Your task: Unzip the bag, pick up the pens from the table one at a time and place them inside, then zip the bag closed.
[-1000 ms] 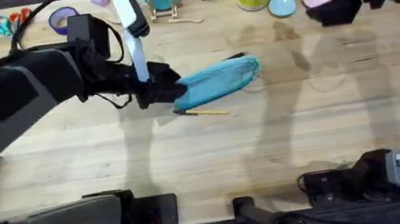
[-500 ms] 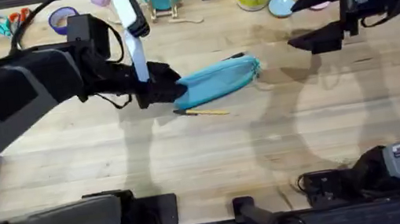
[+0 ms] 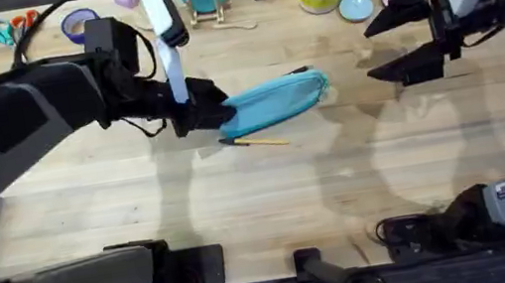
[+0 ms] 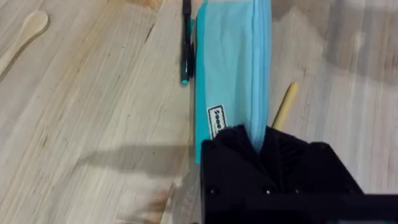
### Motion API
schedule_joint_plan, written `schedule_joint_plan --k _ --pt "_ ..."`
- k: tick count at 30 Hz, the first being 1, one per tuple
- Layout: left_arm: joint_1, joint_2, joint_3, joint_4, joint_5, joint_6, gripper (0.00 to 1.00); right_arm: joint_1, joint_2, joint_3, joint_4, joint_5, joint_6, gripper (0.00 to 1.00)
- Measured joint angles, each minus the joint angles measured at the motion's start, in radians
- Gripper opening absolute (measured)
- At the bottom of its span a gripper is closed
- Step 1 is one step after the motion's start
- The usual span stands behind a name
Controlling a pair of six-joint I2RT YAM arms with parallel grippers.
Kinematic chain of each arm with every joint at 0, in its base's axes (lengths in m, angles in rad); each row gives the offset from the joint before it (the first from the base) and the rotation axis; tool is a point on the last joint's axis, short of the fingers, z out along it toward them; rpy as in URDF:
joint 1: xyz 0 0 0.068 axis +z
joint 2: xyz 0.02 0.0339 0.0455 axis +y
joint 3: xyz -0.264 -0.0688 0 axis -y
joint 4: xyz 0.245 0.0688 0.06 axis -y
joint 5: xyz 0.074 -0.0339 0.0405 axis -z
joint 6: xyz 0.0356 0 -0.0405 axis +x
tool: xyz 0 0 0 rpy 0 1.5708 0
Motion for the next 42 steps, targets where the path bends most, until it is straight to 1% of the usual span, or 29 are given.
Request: schedule_joint_plan --k 15,33,42 --pt "0.0 0.0 0.0 0.016 -0.003 0.0 0.042 0.0 0.0 0.0 0.042 0.116 -0.029 0.995" --pt "0.0 0.0 0.0 0.017 -0.003 0.0 0.042 0.001 0.0 0.001 0.042 0.123 -0.029 0.995" --pt "0.0 0.0 0.0 0.016 -0.003 0.0 0.042 0.027 0.0 0.001 0.051 0.123 -0.029 0.995"
